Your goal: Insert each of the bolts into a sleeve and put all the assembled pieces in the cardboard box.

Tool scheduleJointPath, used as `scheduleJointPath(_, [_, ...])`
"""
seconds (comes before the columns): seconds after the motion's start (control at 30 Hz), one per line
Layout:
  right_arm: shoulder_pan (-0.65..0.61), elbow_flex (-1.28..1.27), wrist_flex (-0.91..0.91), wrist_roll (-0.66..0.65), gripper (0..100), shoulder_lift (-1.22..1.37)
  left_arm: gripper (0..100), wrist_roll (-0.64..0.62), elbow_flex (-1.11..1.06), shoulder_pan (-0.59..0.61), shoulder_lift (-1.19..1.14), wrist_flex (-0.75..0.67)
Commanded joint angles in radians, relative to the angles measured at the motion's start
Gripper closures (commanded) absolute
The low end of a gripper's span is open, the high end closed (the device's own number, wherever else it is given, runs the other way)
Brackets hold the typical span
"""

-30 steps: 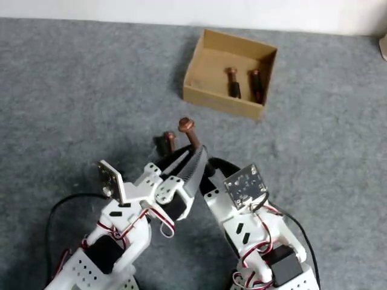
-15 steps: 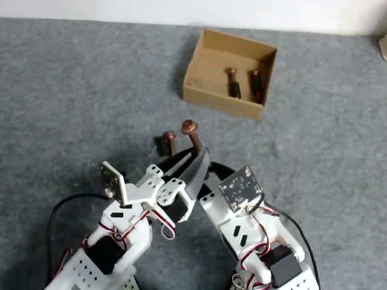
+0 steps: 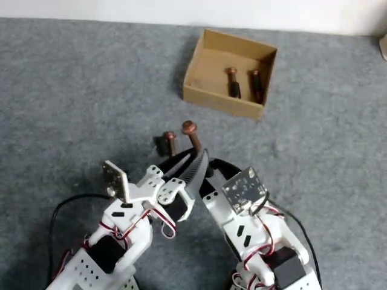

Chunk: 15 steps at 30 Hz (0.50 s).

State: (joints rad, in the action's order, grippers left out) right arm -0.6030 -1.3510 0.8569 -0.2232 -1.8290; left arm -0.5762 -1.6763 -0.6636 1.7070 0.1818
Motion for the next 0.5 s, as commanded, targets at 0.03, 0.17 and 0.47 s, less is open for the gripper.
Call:
scheduleJointPath(0.03, [0.005,0.076,-0.018,-0.014,99.3,-0.010,99,0.008,-0.010,-0.024,-0.015,0.009])
scheduleJointPath(0.17, [0.005,0.073,-0.018,-0.014,99.3,-0.010,99,0.008,-0.010,-0.025,-0.015,0.009])
scheduleJointPath(0.47, [0.007,0.071,-0.018,-0.017,99.3,-0.010,93,0.068,0.001,0.038,-0.007,0.009])
